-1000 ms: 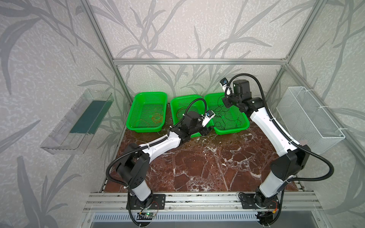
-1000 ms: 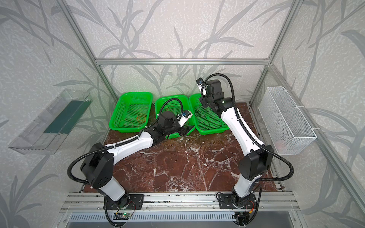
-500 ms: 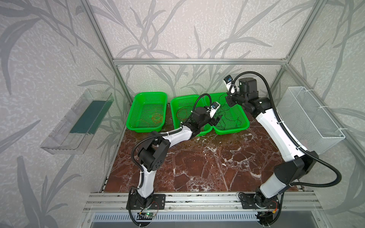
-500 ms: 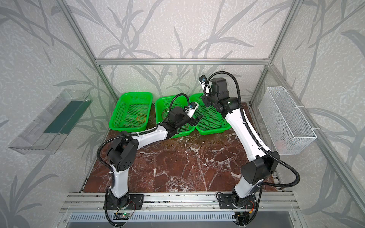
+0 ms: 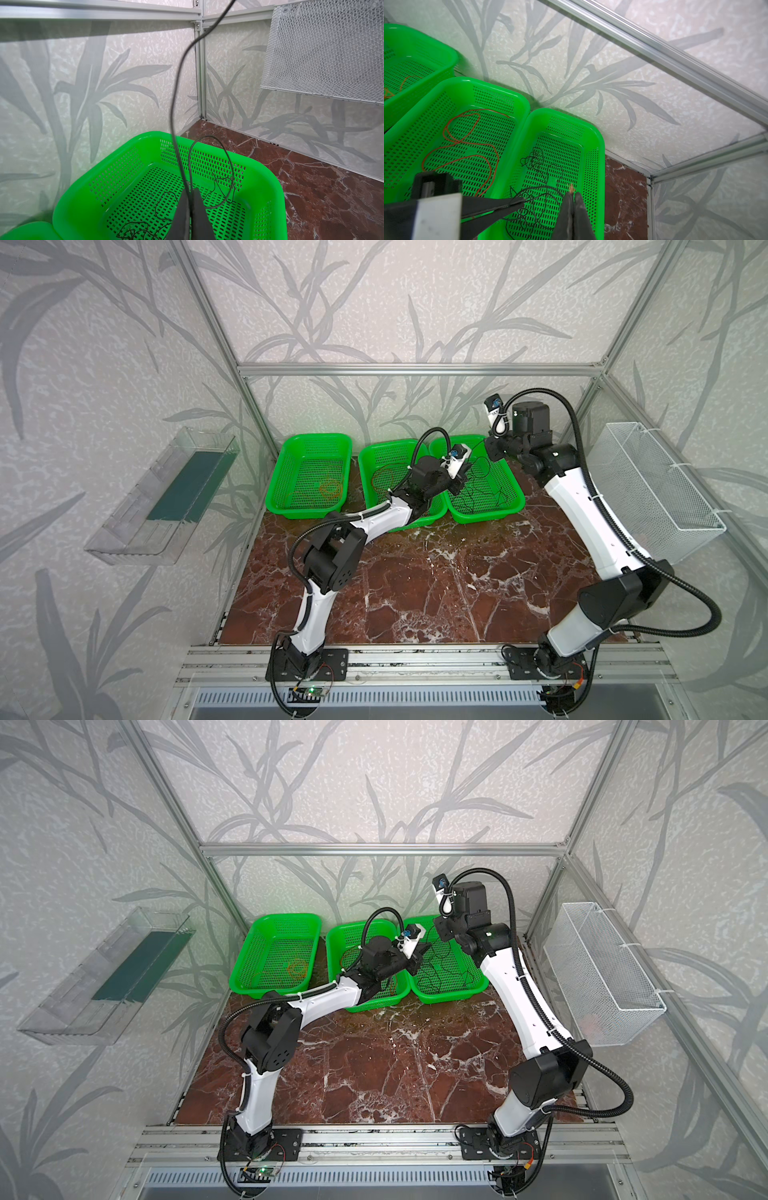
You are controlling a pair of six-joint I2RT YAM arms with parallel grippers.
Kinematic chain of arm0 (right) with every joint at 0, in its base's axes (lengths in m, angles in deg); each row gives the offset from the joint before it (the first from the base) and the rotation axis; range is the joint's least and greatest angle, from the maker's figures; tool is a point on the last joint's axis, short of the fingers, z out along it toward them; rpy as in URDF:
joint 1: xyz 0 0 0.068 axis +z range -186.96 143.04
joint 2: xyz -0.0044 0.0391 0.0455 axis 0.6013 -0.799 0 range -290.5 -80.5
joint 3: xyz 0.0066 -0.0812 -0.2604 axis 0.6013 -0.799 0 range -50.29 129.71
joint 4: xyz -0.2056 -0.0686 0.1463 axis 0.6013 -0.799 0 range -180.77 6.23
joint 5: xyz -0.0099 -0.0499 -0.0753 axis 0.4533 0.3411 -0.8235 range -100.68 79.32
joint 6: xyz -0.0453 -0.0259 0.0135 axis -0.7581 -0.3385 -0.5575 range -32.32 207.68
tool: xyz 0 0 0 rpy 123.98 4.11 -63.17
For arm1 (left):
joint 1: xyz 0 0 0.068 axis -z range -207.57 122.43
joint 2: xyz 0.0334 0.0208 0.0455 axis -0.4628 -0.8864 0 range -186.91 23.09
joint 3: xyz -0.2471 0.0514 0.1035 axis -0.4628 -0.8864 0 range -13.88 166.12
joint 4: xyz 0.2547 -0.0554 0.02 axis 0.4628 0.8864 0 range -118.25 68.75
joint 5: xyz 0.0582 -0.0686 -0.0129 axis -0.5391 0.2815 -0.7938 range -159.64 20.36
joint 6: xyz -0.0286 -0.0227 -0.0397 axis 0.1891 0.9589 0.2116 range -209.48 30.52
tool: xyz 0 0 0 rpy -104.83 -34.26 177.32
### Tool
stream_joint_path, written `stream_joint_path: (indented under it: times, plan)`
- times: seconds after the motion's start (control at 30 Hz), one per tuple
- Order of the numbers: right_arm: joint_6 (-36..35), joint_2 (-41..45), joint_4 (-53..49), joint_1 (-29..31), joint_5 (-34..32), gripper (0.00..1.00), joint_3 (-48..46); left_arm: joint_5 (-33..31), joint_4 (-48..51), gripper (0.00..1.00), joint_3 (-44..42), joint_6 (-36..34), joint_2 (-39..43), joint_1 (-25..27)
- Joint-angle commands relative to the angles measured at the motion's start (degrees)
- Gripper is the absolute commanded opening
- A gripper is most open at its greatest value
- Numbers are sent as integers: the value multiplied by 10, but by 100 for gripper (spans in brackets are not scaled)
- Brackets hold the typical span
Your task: Untangle the cables
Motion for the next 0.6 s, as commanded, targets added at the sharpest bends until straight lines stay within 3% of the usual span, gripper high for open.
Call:
stream_joint_path:
  times: [0.0, 0.2, 0.3, 0.43, 0.57]
  plan:
    - [36, 49, 46, -19, -51, 0, -1, 4, -14, 0, -21, 34, -11, -22]
    - [24, 102, 91, -33, -84, 0, -31, 14, -8, 0, -2, 65, -39, -42]
    - [20, 112, 90, -45, -52, 0, -32, 36, -4, 0, 15, 67, -54, -42]
    - [20, 100, 67, -43, 53, 0, -35, 40, 24, 4, 47, 62, -76, -41]
    - [21, 80, 74, -29, 62, 0, -55, 45, 65, 18, 68, 50, -88, -41]
